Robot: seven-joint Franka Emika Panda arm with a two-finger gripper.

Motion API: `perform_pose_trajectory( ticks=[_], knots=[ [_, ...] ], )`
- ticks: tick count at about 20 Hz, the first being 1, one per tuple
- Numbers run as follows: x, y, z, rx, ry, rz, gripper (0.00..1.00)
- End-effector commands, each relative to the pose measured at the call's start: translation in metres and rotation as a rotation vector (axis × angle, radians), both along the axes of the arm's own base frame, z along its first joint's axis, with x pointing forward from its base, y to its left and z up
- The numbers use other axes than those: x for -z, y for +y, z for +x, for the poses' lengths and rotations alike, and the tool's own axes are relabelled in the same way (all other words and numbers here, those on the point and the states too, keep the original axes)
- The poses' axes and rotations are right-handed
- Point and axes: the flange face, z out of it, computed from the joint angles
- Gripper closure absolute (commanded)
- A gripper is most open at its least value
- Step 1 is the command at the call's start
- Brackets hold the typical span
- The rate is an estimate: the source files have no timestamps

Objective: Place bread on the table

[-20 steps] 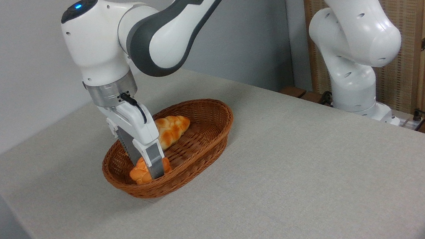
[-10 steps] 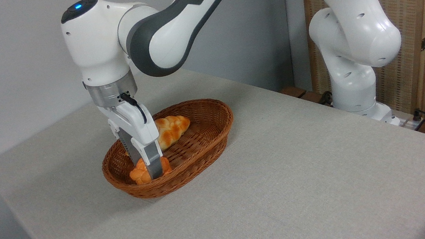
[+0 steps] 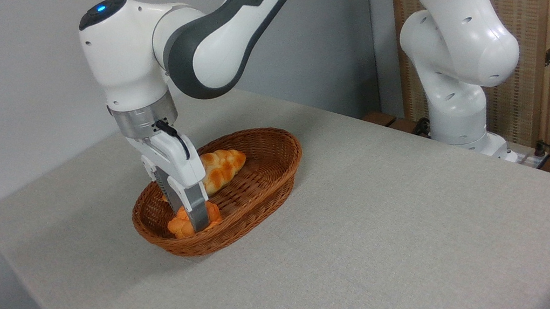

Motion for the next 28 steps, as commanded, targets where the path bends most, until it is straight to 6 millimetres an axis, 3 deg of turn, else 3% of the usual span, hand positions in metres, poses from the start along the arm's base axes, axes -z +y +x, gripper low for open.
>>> perform_pose_trajectory(
  ticks=[1, 11, 21, 23, 28],
  knots=[
    [-0.001, -0.003, -0.001, 0.011, -0.008, 0.010, 0.76],
    [-0.011, -0.003, -0.001, 0.003, -0.026, 0.003, 0.75],
    [-0.068, 0.008, -0.024, -0.020, -0.016, -0.042, 0.75],
    [-0.080, 0.016, -0.027, -0.032, -0.027, -0.050, 0.75],
    [-0.100, 0.065, -0.023, -0.110, -0.063, -0.064, 0.73]
  ],
)
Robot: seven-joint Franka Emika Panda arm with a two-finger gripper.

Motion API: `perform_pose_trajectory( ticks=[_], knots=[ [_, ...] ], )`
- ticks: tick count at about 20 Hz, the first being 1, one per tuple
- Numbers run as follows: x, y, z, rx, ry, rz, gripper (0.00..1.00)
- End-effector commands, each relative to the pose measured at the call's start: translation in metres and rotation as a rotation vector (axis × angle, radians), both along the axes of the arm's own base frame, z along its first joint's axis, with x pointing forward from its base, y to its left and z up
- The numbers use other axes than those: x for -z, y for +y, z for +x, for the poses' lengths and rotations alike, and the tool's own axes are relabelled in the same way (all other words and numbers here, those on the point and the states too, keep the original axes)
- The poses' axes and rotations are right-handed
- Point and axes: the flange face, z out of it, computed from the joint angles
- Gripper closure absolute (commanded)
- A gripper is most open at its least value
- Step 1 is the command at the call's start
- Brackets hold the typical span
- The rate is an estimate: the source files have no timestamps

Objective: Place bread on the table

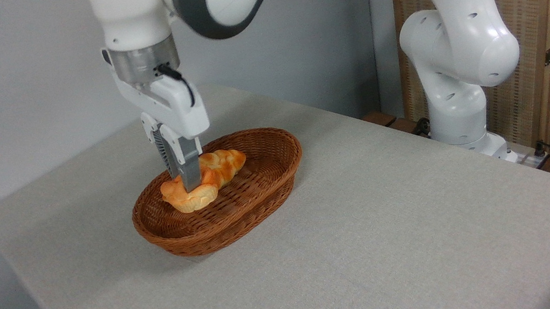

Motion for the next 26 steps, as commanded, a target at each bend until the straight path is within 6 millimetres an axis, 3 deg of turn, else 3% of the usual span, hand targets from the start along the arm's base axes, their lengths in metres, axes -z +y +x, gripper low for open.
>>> perform_pose_trajectory(
  ticks=[1, 5, 6, 8, 10, 12, 26],
  knots=[
    [-0.015, 0.042, 0.000, -0.077, -0.010, -0.026, 0.73],
    [-0.011, 0.092, 0.004, -0.125, 0.015, -0.017, 0.67],
    [-0.008, 0.108, 0.006, -0.128, 0.022, -0.016, 0.60],
    [-0.002, 0.130, 0.009, -0.154, 0.028, -0.011, 0.00],
    [0.000, 0.146, 0.009, -0.168, 0.029, 0.017, 0.00],
    [0.006, 0.148, 0.008, -0.169, 0.044, 0.029, 0.00],
    [0.025, 0.145, 0.006, -0.179, 0.086, 0.029, 0.00]
  ],
)
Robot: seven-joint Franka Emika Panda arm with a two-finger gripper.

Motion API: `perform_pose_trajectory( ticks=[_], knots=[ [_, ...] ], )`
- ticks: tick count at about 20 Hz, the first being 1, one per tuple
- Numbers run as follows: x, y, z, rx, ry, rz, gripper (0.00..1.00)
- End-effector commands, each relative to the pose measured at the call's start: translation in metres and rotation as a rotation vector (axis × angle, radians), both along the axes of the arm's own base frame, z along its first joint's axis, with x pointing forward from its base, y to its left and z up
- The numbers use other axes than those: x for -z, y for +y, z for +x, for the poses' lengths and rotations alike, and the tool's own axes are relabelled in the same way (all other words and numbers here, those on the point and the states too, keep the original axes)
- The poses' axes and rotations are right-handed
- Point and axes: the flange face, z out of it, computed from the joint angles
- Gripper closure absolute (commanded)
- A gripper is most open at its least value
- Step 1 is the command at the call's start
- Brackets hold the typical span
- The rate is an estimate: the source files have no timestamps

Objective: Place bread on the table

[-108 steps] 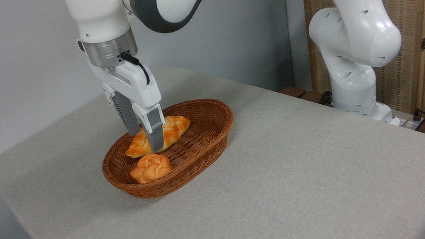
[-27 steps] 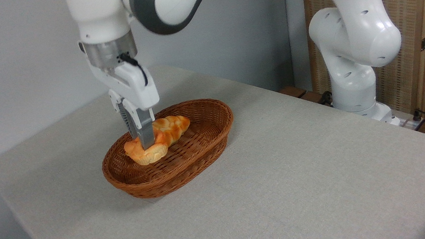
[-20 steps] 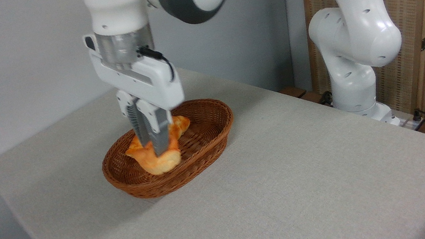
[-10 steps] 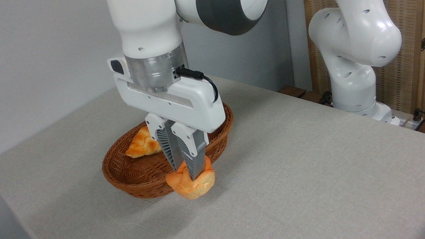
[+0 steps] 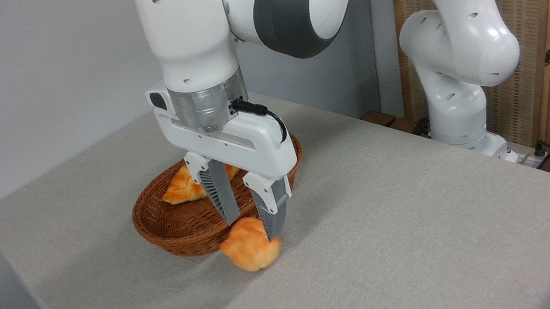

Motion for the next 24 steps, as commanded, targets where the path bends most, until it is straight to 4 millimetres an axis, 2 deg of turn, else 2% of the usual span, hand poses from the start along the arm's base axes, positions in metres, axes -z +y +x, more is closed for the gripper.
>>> perform_pose_trajectory(
  ticks=[1, 8, 12, 17, 24],
  knots=[
    [0.004, -0.002, -0.001, 0.006, 0.004, 0.008, 0.00],
    [0.015, -0.015, 0.004, 0.032, 0.021, 0.019, 0.00],
    [0.001, -0.028, 0.002, 0.051, 0.005, 0.011, 0.00],
    [-0.025, -0.048, 0.006, 0.094, -0.048, 0.013, 0.00],
    [-0.035, -0.038, 0.006, 0.060, -0.064, 0.004, 0.00]
  ],
)
